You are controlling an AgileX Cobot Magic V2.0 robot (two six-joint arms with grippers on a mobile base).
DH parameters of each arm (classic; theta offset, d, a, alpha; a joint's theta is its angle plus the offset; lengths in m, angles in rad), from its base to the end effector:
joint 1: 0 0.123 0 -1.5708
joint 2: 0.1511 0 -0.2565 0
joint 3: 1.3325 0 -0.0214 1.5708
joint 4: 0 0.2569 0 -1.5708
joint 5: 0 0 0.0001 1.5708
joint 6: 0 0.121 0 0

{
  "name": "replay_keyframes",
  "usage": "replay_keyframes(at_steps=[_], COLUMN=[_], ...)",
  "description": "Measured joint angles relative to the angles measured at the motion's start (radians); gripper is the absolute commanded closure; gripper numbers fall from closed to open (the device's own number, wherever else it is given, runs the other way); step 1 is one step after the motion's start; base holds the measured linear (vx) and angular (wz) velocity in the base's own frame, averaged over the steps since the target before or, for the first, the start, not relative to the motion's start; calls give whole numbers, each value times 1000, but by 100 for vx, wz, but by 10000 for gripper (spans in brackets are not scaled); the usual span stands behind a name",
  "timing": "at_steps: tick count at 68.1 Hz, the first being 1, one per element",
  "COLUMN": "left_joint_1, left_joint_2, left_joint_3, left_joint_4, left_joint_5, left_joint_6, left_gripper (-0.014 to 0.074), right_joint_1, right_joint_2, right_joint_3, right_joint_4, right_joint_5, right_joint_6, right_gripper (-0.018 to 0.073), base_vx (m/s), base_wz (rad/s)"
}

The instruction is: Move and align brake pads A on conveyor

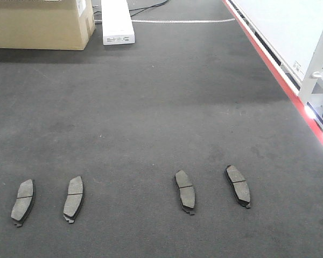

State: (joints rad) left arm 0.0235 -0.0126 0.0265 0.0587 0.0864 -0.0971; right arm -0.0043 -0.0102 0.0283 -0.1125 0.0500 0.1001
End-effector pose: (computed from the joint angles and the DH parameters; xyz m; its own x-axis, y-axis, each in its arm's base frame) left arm 0.1215 0.0035 0.1969 -0.0118 -0.0389 -0.9992 -0.0290 0.9988 -0.0385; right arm 0.1218 -0.0012 0.2004 0.0193 -0.0123 -0.9997 0.0102 0.9999 -0.0122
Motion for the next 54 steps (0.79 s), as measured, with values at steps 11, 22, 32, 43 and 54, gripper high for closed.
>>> replay_keyframes(at_steps=[11,22,32,43,54], left_joint_1=[0,0,0,0,0], left_joint_2=[0,0,0,0,0], left_joint_3=[0,0,0,0,0], left_joint_4=[0,0,0,0,0], left_joint_5=[0,0,0,0,0], left_joint_6=[0,0,0,0,0], left_gripper=[603,603,603,603,603], right_joint_1=[0,0,0,0,0], right_joint_2=[0,0,0,0,0], right_joint_3=[0,0,0,0,0], right_joint_4=[0,0,0,-1,-1], right_joint_5=[-1,-1,-1,-1,-1], right_joint_6=[0,0,0,0,0], right_gripper=[571,571,571,571,571], base_vx=[0,0,0,0,0], base_wz=[0,0,0,0,0])
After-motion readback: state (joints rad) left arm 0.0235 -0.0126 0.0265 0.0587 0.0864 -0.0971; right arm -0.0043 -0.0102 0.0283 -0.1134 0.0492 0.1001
